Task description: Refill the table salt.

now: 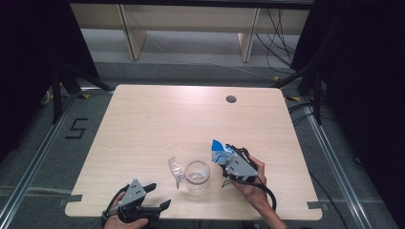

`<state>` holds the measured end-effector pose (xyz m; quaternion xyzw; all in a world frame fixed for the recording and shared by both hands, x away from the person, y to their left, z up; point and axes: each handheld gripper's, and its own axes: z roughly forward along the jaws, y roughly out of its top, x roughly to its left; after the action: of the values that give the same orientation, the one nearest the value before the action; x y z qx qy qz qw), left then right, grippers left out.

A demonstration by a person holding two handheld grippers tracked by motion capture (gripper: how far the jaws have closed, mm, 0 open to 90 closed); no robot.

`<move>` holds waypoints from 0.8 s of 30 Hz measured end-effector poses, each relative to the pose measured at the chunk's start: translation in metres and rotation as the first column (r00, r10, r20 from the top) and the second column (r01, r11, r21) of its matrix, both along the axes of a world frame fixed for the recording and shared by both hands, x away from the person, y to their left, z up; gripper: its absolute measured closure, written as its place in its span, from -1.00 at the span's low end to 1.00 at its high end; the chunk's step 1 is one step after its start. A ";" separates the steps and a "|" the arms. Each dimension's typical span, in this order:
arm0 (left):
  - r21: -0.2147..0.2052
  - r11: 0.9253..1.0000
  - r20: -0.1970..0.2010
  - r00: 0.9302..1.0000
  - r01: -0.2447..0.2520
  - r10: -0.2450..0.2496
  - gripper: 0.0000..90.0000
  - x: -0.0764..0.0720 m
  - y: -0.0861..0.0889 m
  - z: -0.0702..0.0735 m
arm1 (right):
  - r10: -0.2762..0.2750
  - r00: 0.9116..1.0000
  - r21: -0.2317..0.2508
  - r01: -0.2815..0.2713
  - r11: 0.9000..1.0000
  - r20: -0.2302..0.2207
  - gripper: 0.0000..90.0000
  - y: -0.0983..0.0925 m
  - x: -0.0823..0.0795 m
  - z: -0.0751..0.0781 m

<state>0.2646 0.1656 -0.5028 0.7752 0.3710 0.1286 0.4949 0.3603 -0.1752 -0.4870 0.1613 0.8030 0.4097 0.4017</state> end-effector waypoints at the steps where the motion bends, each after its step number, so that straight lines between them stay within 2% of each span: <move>1: -0.007 1.000 0.000 1.000 -0.003 0.003 -0.51 0.000 -0.001 0.000 | -0.012 1.000 -0.007 0.012 1.000 -0.001 -0.08 0.000 0.000 -0.001; 4: 0.007 1.000 0.004 1.000 0.005 -0.005 -0.51 0.000 0.000 0.000 | 0.000 1.000 -0.018 0.000 1.000 0.003 -0.08 0.001 0.003 -0.002; 5: 0.015 1.000 0.014 1.000 0.013 -0.013 -0.51 0.000 0.000 0.000 | -0.005 1.000 0.007 0.005 1.000 -0.012 -0.08 0.002 0.002 -0.003; 7: 0.007 1.000 0.007 1.000 0.003 -0.003 -0.51 0.000 -0.001 0.000 | 0.000 1.000 -0.026 0.001 1.000 0.014 -0.08 0.002 0.005 -0.002; 9: 0.006 1.000 0.006 1.000 0.001 -0.001 -0.51 0.000 -0.001 0.000 | 0.002 1.000 -0.022 -0.001 1.000 0.015 -0.08 0.003 0.005 -0.002; 12: 0.005 1.000 0.005 1.000 0.001 -0.001 -0.52 0.000 -0.001 0.000 | -0.007 0.999 -0.047 0.009 0.999 0.032 -0.08 0.004 0.005 -0.002; 15: 0.025 1.000 0.014 1.000 0.013 -0.014 -0.52 0.000 0.001 0.001 | 0.003 0.999 -0.066 0.000 0.998 0.044 -0.07 0.005 0.004 -0.002; 17: 0.023 1.000 0.013 1.000 0.011 -0.012 -0.52 0.000 0.001 0.001 | 0.016 0.998 -0.077 -0.012 0.997 0.056 -0.07 0.006 0.005 -0.001; 18: 0.013 1.000 0.005 1.000 0.004 -0.004 -0.52 0.000 0.000 0.000 | 0.007 0.999 -0.073 -0.003 0.997 0.053 -0.07 0.006 0.004 -0.001; 21: 0.005 1.000 0.004 1.000 0.000 0.000 -0.52 0.000 0.000 0.000 | 0.016 0.996 -0.106 -0.007 0.994 0.085 -0.07 0.006 0.005 0.001; 24: 0.008 1.000 0.005 1.000 -0.005 0.005 -0.52 0.000 0.000 0.000 | 0.013 0.995 -0.118 -0.002 0.993 0.094 -0.07 0.005 0.004 0.002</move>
<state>0.2641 0.1652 -0.5024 0.7760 0.3709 0.1333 0.4924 0.3646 -0.1700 -0.4854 0.1146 0.8063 0.3706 0.4466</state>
